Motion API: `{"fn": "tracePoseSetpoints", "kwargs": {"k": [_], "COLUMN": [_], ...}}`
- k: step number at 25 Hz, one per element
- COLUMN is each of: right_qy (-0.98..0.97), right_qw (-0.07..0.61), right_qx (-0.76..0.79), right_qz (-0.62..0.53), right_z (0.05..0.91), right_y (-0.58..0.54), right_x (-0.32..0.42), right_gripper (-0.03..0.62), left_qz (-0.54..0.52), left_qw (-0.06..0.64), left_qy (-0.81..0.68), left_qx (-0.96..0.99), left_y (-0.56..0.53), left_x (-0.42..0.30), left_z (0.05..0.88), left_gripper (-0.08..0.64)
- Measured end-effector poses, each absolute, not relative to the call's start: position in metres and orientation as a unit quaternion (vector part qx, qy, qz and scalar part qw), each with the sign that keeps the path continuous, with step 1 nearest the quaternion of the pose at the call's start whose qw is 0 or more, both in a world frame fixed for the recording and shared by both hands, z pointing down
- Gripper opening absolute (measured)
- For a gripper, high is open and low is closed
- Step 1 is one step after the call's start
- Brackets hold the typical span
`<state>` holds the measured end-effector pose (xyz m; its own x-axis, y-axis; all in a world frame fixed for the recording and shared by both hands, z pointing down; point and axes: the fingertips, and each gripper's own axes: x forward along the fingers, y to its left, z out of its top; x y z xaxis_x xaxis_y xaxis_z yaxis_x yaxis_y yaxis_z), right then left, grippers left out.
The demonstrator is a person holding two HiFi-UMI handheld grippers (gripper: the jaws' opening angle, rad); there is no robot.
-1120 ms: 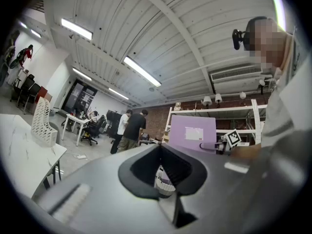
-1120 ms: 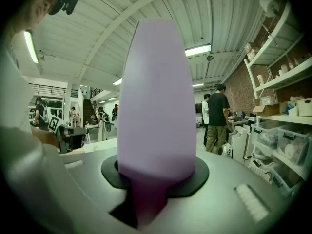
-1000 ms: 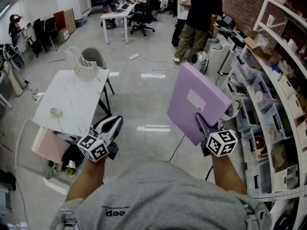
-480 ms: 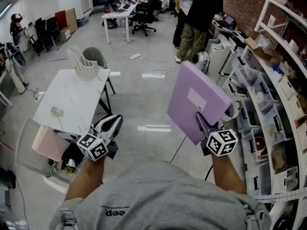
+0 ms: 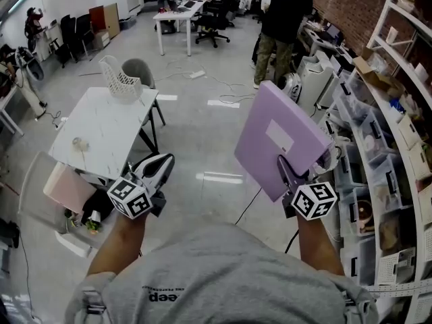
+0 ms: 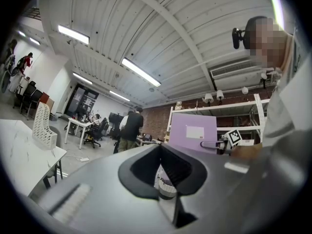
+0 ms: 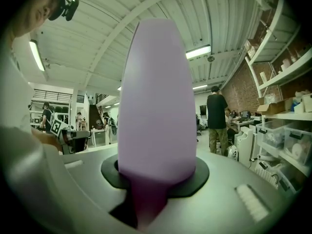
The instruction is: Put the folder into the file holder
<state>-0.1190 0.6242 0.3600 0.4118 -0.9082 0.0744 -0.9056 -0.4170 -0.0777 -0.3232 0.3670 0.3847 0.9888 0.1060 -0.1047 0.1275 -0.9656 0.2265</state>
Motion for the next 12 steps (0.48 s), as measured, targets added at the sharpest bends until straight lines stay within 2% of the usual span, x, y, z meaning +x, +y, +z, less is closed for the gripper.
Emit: {"fn": "tracePoseSetpoints", "kwargs": {"k": [12], "right_qy": [0.560], "right_qw": [0.026], "right_qx": [-0.827], "right_qz": [-0.049], "right_z": [0.366], "right_y": [0.664], "right_x": [-0.081], "right_gripper": [0.126], "left_qz": [-0.034], "left_qw": [0.118], "left_qy": [0.046], "left_qx": [0.991], "left_y": [0.421], "left_x": [-0.290], "left_z": [0.390], "left_gripper": [0.058]}}
